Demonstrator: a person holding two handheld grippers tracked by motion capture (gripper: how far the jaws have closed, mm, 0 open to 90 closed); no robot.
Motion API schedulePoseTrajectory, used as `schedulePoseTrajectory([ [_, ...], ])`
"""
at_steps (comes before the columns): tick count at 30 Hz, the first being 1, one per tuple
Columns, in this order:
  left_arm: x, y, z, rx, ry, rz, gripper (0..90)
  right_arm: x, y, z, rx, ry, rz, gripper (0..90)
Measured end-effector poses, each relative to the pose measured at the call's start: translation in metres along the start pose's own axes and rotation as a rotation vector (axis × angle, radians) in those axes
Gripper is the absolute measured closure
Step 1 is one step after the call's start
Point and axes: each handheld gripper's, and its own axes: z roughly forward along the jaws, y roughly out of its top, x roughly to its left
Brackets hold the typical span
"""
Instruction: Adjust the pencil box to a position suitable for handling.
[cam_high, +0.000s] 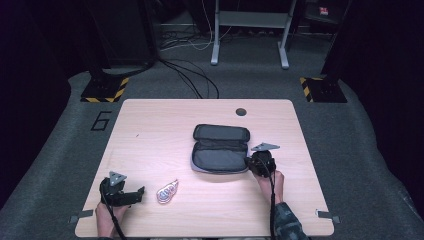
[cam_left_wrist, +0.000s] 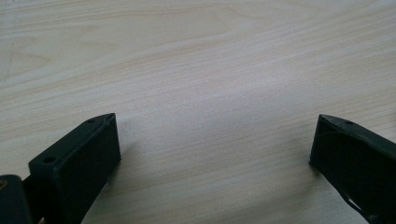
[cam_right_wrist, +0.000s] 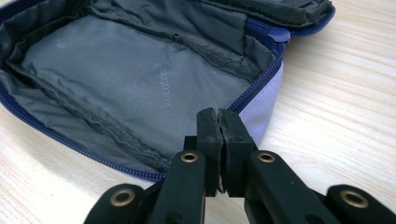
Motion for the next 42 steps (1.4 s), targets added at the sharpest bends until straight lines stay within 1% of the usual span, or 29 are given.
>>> schedulePoseTrajectory([
  [1, 0.0, 0.0, 0.0, 0.005, -0.003, 0.001, 1.5, 0.002, 0.0, 0.0, 0.002, 0.006, 0.004, 88.1],
  [2, 0.0, 0.0, 0.0, 0.004, -0.003, 0.001, 1.5, 0.003, 0.001, 0.001, 0.0, 0.017, -0.008, 88.1],
  [3, 0.0, 0.0, 0.0, 0.004, -0.003, 0.001, 1.5, 0.004, 0.001, 0.001, 0.002, 0.015, -0.012, 88.1],
  [4, 0.0, 0.0, 0.0, 0.004, -0.003, 0.001, 1.4, 0.005, 0.002, 0.002, 0.001, 0.012, -0.029, 88.1],
  [5, 0.0, 0.0, 0.0, 0.004, -0.003, 0.001, 1.5, 0.007, 0.003, 0.002, 0.008, 0.02, -0.012, 88.1],
  [6, 0.0, 0.0, 0.0, 0.004, -0.003, 0.0, 1.4, 0.007, 0.003, 0.002, 0.012, 0.028, -0.012, 88.1],
  [7, 0.0, 0.0, 0.0, 0.004, -0.003, 0.001, 1.4, 0.009, 0.004, 0.004, 0.008, 0.025, -0.009, 88.1],
  [8, 0.0, 0.0, 0.0, 0.004, -0.003, 0.001, 1.4, 0.009, 0.004, 0.004, 0.011, 0.032, -0.027, 88.1],
  [10, 0.0, 0.0, 0.0, 0.004, -0.003, 0.001, 1.4, 0.011, 0.005, 0.005, 0.009, 0.04, -0.033, 88.0],
  [13, 0.0, 0.0, 0.0, 0.004, -0.003, 0.001, 1.4, 0.015, 0.006, 0.007, 0.003, 0.053, -0.025, 87.4],
  [15, 0.0, 0.0, 0.0, 0.004, -0.003, 0.001, 1.5, 0.019, 0.007, 0.009, -0.001, 0.061, -0.01, 86.5],
  [16, 0.0, 0.0, 0.0, 0.004, -0.003, 0.001, 1.4, 0.02, 0.007, 0.01, -0.007, 0.065, -0.021, 86.1],
  [17, 0.0, 0.0, 0.0, 0.004, -0.003, 0.001, 1.5, 0.022, 0.008, 0.01, -0.003, 0.065, -0.009, 85.8],
  [18, 0.0, 0.0, 0.0, 0.004, -0.003, 0.001, 1.5, 0.023, 0.008, 0.011, -0.009, 0.069, -0.024, 85.0],
  [19, 0.0, 0.0, 0.0, 0.004, -0.003, 0.001, 1.5, 0.024, 0.009, 0.011, -0.007, 0.068, -0.014, 82.7],
  [21, 0.0, 0.0, 0.0, 0.002, -0.002, 0.0, 1.5, 0.023, 0.01, 0.008, -0.023, 0.072, -0.018, 75.3],
  [22, 0.0, 0.0, 0.0, 0.002, -0.002, 0.0, 1.5, 0.021, 0.01, 0.005, -0.035, 0.071, -0.019, 68.3],
  [24, 0.0, 0.0, 0.0, 0.001, 0.0, 0.0, 1.4, 0.018, 0.009, -0.003, -0.051, 0.076, 0.006, 57.1],
  [26, 0.0, 0.0, 0.0, 0.004, -0.003, 0.001, 1.5, 0.012, 0.007, -0.013, -0.066, 0.057, 0.013, 45.0],
  [27, 0.0, 0.0, 0.0, 0.004, -0.003, 0.001, 1.4, 0.01, 0.005, -0.016, -0.068, 0.056, 0.027, 40.3],
  [28, 0.0, 0.0, 0.0, 0.004, -0.003, 0.001, 1.4, 0.006, 0.003, -0.021, -0.068, 0.051, 0.026, 35.6],
  [29, 0.0, 0.0, 0.0, 0.003, -0.002, 0.0, 1.4, 0.003, 0.0, -0.025, -0.072, 0.045, 0.043, 30.8],
  [30, 0.0, 0.0, 0.0, 0.005, -0.003, 0.001, 1.5, -0.001, -0.003, -0.029, -0.068, 0.041, 0.037, 26.8],
  [31, 0.0, 0.0, 0.0, 0.005, -0.003, 0.001, 1.4, -0.001, -0.003, -0.029, -0.068, 0.041, 0.037, 26.8],
  [32, 0.0, 0.0, 0.0, 0.006, -0.002, 0.001, 1.4, -0.007, -0.01, -0.035, -0.057, 0.026, 0.033, 20.8],
  [35, 0.0, 0.0, 0.0, 0.005, 0.001, 0.0, 1.3, -0.016, -0.024, -0.042, -0.051, 0.0, 0.035, 16.1],
  [36, 0.0, 0.0, 0.0, 0.003, 0.005, 0.002, 1.3, -0.019, -0.027, -0.044, -0.045, -0.004, 0.041, 15.3],
  [37, 0.0, 0.0, 0.0, 0.005, 0.005, -0.006, 1.2, -0.024, -0.034, -0.045, -0.04, -0.013, 0.051, 14.8],
  [42, 0.0, 0.0, 0.0, 0.005, 0.01, -0.016, 1.2, -0.039, -0.054, -0.052, -0.029, -0.07, 0.074, 10.5],
])
